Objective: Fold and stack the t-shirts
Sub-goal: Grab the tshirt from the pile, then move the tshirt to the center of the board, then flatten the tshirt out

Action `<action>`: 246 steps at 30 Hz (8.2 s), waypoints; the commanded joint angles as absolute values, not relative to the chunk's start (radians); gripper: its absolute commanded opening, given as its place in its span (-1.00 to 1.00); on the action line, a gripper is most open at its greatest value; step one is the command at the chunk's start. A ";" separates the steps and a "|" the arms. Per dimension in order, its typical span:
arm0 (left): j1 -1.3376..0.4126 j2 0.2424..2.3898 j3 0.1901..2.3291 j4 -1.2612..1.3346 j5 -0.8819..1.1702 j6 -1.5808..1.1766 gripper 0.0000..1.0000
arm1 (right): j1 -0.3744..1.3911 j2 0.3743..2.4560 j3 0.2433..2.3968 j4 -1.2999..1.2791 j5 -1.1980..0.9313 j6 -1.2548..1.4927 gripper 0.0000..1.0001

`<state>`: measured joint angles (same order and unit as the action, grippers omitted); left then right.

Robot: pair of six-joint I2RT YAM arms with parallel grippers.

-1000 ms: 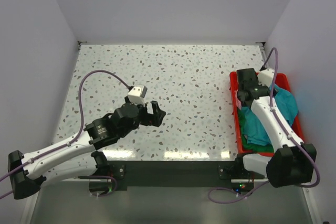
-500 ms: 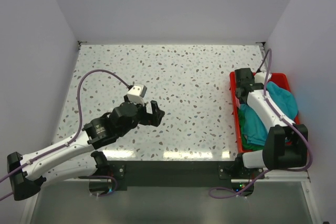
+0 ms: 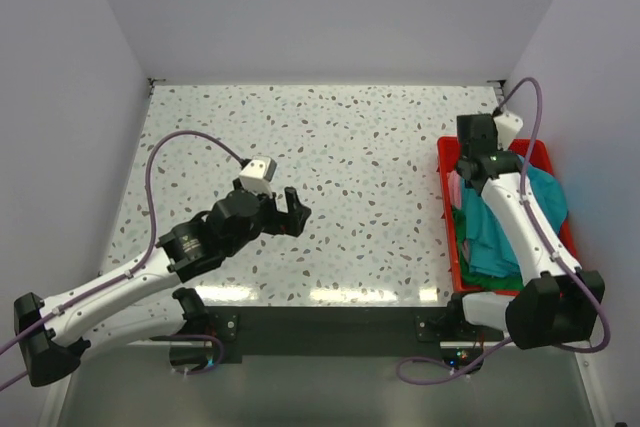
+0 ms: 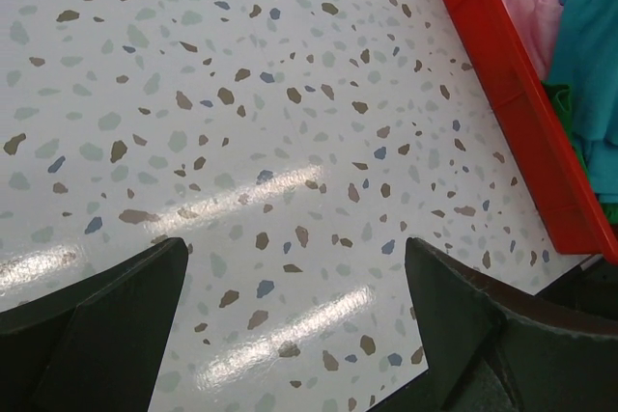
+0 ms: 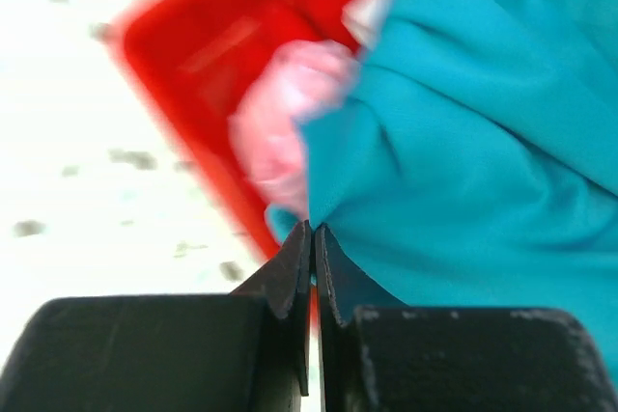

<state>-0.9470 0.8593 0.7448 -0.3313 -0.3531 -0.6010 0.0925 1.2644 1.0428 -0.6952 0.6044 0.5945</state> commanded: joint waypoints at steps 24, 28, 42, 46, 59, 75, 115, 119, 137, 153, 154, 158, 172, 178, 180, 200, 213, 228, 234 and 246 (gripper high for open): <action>-0.652 0.897 1.057 -0.411 -0.548 -0.687 1.00 | 0.891 1.824 2.287 -0.785 0.390 0.399 -1.00; -0.627 0.930 1.058 -0.425 -0.545 -0.693 1.00 | 0.787 1.839 2.179 -0.735 0.279 0.449 -1.00; -0.513 1.055 0.959 -0.428 -0.500 -0.744 0.79 | 0.474 1.743 1.606 -0.488 0.104 0.523 0.29; -0.479 1.106 0.911 -0.391 -0.442 -0.756 0.60 | 0.587 1.687 1.494 -0.448 0.169 0.526 0.29; -0.476 1.479 1.014 -0.268 -0.408 -0.727 0.34 | 0.669 1.764 1.350 -0.328 0.195 0.548 0.20; -0.463 1.661 1.101 -0.247 -0.439 -0.707 0.31 | 0.598 1.831 1.400 -0.357 0.270 0.512 0.22; -0.393 1.554 1.170 -0.252 -0.374 -0.677 -1.00 | 0.549 1.921 1.490 -0.460 0.408 0.505 -1.00; -0.374 1.488 1.189 -0.300 -0.393 -0.660 -1.00 | 0.523 1.783 1.467 -0.482 0.422 0.492 -1.00; -0.324 1.062 1.479 -0.595 -0.590 -0.488 -1.00 | 0.482 1.235 1.655 -0.690 0.592 0.384 -1.00; -0.308 1.199 1.652 -0.441 -0.606 -0.397 -1.00 | 0.431 1.417 1.910 -0.502 0.424 0.219 -1.00; -0.298 1.227 1.658 -0.411 -0.586 -0.391 -1.00 | 0.414 1.452 1.917 -0.473 0.391 0.222 -1.00; -0.169 1.446 1.759 -0.270 -0.392 -0.414 -1.00 | 0.328 1.682 2.128 -0.397 0.226 0.256 -1.00; 0.054 1.731 2.146 -0.160 -0.052 -0.522 -1.00 | 0.298 1.870 2.418 -0.210 0.124 0.253 -1.00; 0.109 1.522 1.785 -0.121 -0.032 -0.543 -1.00 | 0.296 1.682 2.142 -0.210 0.110 0.293 -1.00; 0.115 1.470 1.680 -0.114 -0.034 -0.560 -1.00 | 0.298 1.581 1.941 -0.192 0.101 0.314 -1.00; 0.115 0.913 0.396 -0.153 -0.146 -0.850 -0.71 | 0.396 1.115 0.588 -0.178 -0.020 0.630 -0.69; 0.114 0.697 0.426 -0.517 -0.327 -0.933 0.14 | 0.488 0.879 0.566 -0.423 0.153 0.687 0.22; 0.112 0.834 0.370 -0.522 -0.319 -1.035 0.04 | 0.494 1.162 0.641 -0.376 0.391 0.721 0.14; 0.097 0.845 0.359 -0.544 -0.339 -1.063 0.01 | 0.495 1.189 0.612 -0.302 0.353 0.739 0.07; 0.037 0.810 0.353 -0.616 -0.374 -1.118 -0.07 | 0.495 1.101 0.535 -0.279 0.282 0.753 0.04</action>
<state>0.0650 0.8345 0.3607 -0.5743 -0.3355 -1.0672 0.4927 1.1156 0.5442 -0.3283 0.2768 0.7319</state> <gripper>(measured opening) 0.468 0.523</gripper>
